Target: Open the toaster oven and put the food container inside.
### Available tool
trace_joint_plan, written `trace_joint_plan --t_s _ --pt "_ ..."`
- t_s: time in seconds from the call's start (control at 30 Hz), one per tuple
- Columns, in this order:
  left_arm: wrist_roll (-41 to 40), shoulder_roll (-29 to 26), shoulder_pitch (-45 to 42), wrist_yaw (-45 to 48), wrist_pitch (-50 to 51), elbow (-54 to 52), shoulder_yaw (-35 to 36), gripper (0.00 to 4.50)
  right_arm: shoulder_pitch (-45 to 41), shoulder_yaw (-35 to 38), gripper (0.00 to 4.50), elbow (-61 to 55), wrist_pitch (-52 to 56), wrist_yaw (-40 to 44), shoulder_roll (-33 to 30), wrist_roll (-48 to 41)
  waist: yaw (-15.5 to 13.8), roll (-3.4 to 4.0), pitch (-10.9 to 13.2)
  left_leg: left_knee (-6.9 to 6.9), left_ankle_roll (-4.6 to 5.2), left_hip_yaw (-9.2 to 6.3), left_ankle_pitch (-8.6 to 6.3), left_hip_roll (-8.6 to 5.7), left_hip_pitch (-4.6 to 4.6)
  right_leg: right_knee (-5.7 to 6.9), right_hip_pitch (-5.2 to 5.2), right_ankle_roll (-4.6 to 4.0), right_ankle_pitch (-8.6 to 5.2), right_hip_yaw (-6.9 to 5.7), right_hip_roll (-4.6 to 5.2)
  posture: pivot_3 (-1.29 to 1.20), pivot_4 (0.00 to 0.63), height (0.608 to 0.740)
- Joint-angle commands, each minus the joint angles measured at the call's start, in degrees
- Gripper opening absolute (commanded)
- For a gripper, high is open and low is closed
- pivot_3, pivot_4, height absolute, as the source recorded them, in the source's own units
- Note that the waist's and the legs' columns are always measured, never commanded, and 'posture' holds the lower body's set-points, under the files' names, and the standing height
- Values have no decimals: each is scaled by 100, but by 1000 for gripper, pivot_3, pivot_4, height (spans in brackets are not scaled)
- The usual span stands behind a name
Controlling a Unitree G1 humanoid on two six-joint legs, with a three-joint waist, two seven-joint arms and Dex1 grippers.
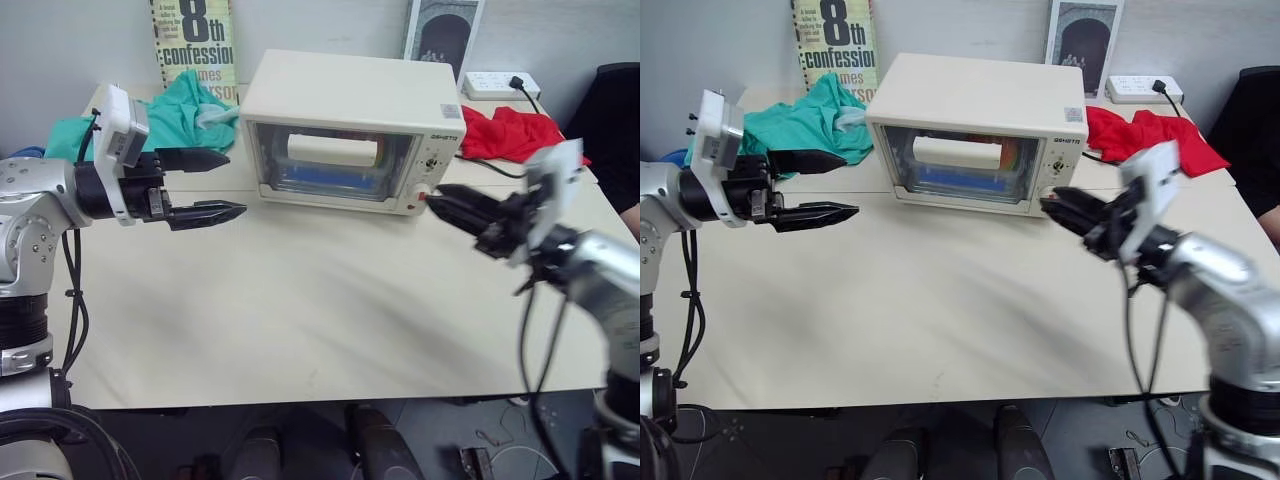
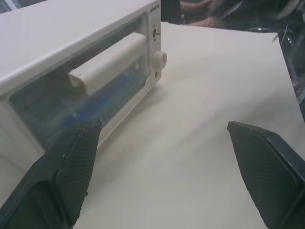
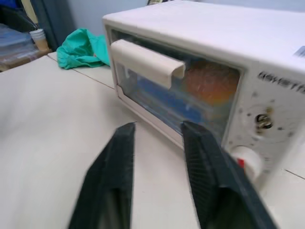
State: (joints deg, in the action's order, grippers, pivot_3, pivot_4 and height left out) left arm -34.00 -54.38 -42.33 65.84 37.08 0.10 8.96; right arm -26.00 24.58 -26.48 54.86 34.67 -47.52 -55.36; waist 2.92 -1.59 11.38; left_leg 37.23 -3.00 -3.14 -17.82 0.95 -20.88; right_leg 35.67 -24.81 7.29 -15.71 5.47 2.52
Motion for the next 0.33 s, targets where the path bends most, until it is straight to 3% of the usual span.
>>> trace_joint_plan --t_s 0.03,0.17,0.33 --pt "55 -216 -128 168 -157 99 158 4500 37 414 2947 -57 208 309 -432 -488 -1 -1 0 2 2 -3 0 1 1 -2 4 0 0 -4 0 0 150 740" --pt "119 -396 -320 217 -261 403 280 4500 333 479 4363 -92 123 422 -692 -402 16 -2 0 8 3 0 0 0 -5 -2 2 2 1 -2 0 0 150 740" --pt "28 -317 41 87 -249 116 452 4500 523 192 4363 -243 -71 122 -379 -349 19 -1 0 9 3 1 0 -1 -10 -1 -2 4 2 0 1 0 150 740"
